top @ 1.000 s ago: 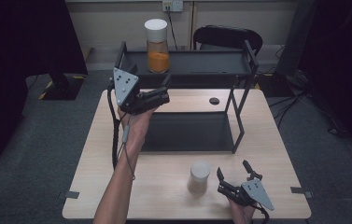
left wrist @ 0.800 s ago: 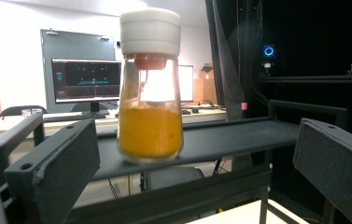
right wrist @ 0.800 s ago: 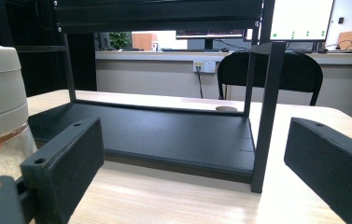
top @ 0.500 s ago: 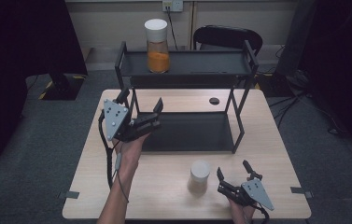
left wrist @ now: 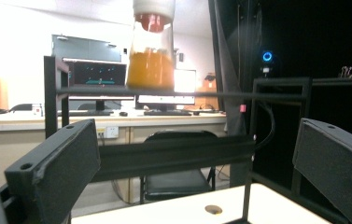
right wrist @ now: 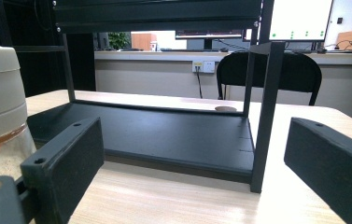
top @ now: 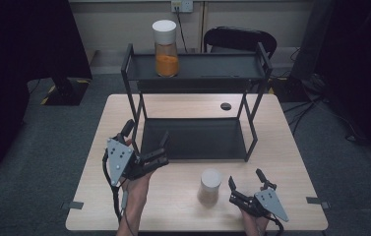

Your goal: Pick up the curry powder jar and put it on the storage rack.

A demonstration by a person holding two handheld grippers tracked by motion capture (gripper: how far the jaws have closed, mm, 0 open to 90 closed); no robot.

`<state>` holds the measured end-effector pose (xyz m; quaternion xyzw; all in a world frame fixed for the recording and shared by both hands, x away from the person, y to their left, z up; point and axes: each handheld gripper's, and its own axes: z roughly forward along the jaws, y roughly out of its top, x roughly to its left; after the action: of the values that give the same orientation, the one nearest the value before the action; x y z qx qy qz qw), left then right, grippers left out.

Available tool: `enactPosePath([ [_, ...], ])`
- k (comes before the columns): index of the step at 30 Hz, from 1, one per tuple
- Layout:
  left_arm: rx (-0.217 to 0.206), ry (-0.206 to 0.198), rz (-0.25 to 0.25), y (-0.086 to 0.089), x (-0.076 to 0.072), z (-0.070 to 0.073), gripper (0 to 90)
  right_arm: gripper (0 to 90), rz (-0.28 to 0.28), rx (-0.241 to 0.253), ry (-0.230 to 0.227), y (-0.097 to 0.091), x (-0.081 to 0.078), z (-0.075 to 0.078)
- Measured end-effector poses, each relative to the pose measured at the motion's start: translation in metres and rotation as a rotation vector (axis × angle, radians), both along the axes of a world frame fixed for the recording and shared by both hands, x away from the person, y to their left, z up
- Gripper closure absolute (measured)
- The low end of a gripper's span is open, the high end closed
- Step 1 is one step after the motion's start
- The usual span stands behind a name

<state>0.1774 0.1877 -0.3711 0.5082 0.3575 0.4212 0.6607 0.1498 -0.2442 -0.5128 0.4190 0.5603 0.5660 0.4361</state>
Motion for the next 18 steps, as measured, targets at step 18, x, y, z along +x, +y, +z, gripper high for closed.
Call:
enactPosePath([
  [18,0.065,0.062,0.078,-0.010,-0.017,-0.070,0.0,4.0,0.000,0.000,0.000,0.000,0.000,0.000],
])
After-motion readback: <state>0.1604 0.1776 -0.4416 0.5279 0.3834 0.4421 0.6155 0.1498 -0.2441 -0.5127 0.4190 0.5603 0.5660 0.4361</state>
